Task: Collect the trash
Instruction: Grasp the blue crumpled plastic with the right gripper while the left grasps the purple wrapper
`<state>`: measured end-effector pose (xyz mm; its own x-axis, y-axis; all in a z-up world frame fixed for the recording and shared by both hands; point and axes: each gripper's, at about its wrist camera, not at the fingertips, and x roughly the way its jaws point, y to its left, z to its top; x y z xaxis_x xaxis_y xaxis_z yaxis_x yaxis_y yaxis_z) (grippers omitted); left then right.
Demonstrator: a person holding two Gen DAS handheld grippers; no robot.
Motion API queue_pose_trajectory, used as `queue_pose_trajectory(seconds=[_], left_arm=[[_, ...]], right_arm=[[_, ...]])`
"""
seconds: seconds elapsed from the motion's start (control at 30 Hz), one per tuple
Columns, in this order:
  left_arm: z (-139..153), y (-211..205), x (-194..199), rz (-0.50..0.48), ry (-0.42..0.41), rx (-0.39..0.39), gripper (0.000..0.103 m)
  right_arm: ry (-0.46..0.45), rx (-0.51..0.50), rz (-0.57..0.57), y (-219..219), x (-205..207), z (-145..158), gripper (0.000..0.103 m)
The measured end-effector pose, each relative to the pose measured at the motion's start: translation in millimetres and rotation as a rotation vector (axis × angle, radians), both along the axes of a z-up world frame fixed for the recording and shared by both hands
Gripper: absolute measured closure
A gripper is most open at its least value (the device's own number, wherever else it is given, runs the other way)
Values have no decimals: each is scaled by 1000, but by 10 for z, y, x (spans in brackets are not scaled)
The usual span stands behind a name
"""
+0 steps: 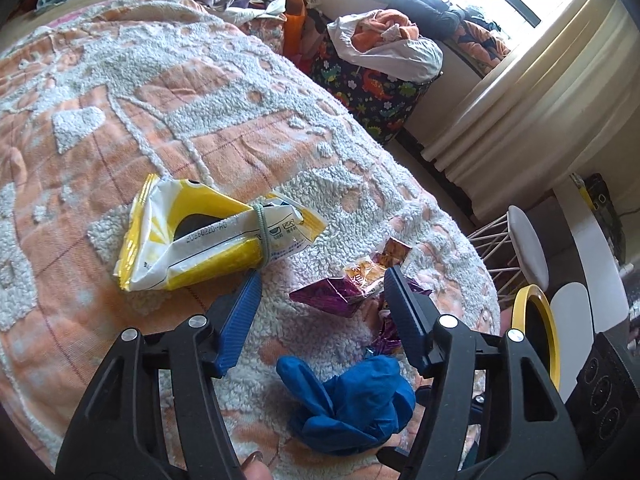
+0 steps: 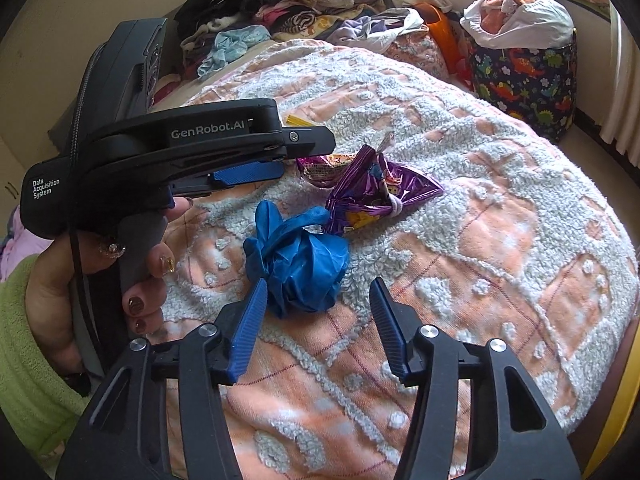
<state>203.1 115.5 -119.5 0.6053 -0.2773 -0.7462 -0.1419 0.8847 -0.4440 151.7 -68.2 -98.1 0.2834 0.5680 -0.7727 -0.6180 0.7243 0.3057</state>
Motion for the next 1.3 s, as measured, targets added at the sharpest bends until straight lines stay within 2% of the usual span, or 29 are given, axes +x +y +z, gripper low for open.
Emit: queue_pose_trajectory(seconds=[0.1,0.17,0.33,0.4,0.63,0.77,1.03,1.3], left_arm=[[-56,7,24,-1,11,-11,53],[-78,8,33,2,15,-15,54],[-105,-14,52,2,16,-17,57],[-109,-26,52,6,17,-15,59],[-99,-114,23,-12,22,-9,77],[-74,-177,-26,-31,21,15,80],[30,-170,-178,-11,0,30,81],[318,-171,-282,1,-59,40,81]], right_arm=[[33,7,7,19,54,-79,66],[48,20,19,31,62,-94,80],[32,35,51,20,-7,-47,89],[30,38,55,-6,-41,-30,90],[21,50,36,-116,-103,39,92],[19,53,21,-201,-139,62,93],[7,69,-5,-316,-216,161,94],[-24,91,-37,-456,-259,296,95]])
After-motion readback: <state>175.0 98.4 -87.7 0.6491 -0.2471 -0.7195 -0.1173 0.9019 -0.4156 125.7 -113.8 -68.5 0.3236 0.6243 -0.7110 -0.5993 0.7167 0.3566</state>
